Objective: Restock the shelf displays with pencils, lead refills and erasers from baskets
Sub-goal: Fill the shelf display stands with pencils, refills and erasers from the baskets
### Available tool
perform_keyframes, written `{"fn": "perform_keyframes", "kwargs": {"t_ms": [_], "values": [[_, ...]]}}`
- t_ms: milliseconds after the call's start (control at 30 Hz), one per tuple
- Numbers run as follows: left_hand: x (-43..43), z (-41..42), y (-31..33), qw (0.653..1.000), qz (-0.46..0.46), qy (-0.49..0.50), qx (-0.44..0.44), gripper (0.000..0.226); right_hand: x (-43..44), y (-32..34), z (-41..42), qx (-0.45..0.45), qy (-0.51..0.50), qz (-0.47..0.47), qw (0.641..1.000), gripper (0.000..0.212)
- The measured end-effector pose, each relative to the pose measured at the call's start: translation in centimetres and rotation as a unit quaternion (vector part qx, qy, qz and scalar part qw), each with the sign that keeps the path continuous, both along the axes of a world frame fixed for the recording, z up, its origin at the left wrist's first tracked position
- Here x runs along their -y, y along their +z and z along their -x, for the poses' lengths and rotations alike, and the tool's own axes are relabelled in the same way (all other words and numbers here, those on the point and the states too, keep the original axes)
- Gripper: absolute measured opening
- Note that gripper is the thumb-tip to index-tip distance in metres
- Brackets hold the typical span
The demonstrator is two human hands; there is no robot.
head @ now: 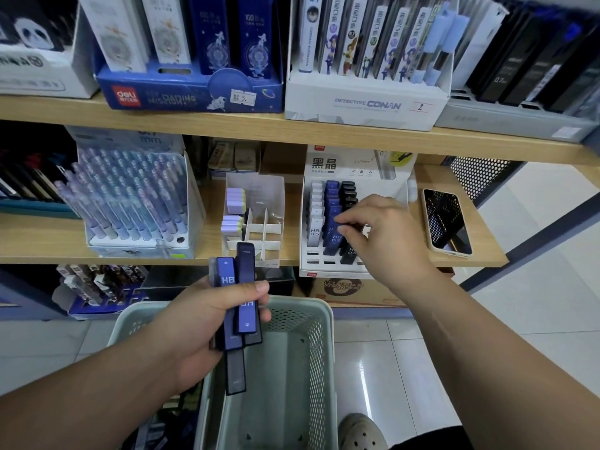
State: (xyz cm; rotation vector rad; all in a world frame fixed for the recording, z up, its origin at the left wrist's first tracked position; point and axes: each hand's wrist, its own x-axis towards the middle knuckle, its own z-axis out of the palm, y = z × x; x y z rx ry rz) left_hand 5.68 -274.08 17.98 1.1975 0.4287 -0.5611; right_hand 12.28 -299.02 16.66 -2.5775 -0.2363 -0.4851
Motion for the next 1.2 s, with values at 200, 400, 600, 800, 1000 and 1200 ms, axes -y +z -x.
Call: {"fn": "perform_keyframes", "kwargs": {"t_ms": [200,400,600,800,1000,1200], "values": [[0.0,0.1,0.2,1.000,0.010,-0.016,0.001,0.023,-0.2,-0.9,-0.1,0.003,-0.021,0.033,0.999,0.016],[0.0,0.2,0.8,0.998,0.001,-0.068,0.019,0.026,-4.0,2.1,1.8,-0.029,0.011,-0.135,0.990,0.015],[0.8,0.6,1.0,0.995,-0.007,-0.092,0.038,0.036,-8.0,2.7,4.2,-0.356,0.044,-0.357,0.863,0.039],[0.7,0.4,0.7,0.997,0.004,-0.071,0.020,0.025,-7.9,2.4,3.8,-0.362,0.011,-0.458,0.812,0.022],[0.3,-0.2,1.0,0.999,0.025,-0.034,0.015,0.018,-5.8,3.1,2.5,-0.331,0.003,-0.520,0.787,0.014],[-0.1,-0.8,1.3,0.999,0.028,-0.001,0.025,0.033,-3.1,3.6,2.6,-0.443,0.181,-0.369,0.797,0.035]]}}
